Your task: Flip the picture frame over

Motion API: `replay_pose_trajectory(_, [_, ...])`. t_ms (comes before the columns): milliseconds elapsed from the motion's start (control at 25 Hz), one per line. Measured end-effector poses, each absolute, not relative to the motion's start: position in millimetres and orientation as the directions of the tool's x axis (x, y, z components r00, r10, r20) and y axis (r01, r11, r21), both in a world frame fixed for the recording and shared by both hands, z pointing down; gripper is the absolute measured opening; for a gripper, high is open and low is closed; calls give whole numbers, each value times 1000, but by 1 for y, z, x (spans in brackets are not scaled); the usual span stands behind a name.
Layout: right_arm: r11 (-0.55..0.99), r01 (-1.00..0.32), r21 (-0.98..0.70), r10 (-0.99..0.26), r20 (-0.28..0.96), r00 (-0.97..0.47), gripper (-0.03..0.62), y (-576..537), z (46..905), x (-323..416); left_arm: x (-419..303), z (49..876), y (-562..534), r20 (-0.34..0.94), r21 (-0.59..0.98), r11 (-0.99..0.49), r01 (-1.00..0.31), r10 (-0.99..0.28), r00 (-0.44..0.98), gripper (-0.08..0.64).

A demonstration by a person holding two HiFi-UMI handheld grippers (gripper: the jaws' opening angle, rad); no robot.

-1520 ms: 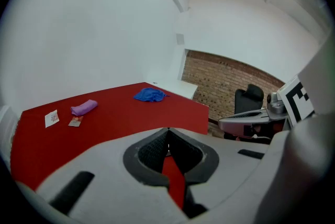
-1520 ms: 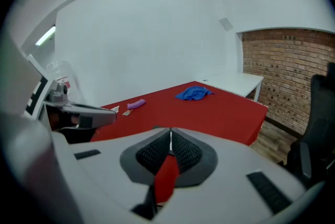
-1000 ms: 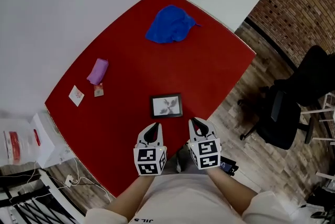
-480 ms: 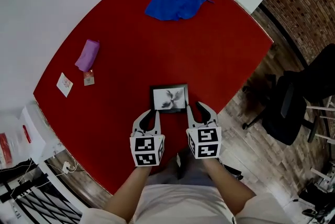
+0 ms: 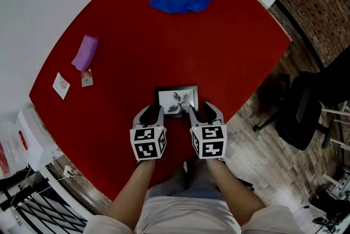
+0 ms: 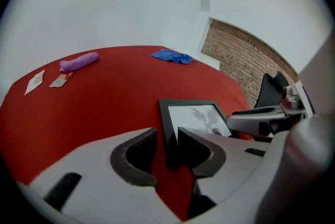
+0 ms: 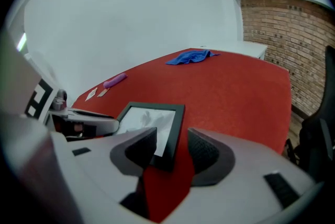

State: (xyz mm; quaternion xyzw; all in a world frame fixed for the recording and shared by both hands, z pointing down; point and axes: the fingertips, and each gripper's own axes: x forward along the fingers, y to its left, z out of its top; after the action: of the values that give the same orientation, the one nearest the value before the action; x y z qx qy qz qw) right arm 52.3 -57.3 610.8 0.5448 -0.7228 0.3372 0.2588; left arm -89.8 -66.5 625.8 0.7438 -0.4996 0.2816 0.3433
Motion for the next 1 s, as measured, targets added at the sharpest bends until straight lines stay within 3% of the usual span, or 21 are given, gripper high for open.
replay_pose_trajectory(360, [164, -950, -267, -575, 756, -312, 161, -56, 622, 51, -86, 629, -66, 760, 263, -269, -927, -534, 370, 87])
replay_pose_trajectory(600, [106, -934, -341, -557, 758, -340, 71, -54, 623, 53, -86, 630, -65, 758, 260, -280, -924, -534, 376, 87])
replay_pose_trajectory(1000, [162, -955, -249, -622, 725, -295, 67, -55, 578, 44, -89, 629, -65, 751, 307, -264, -914, -523, 403, 87])
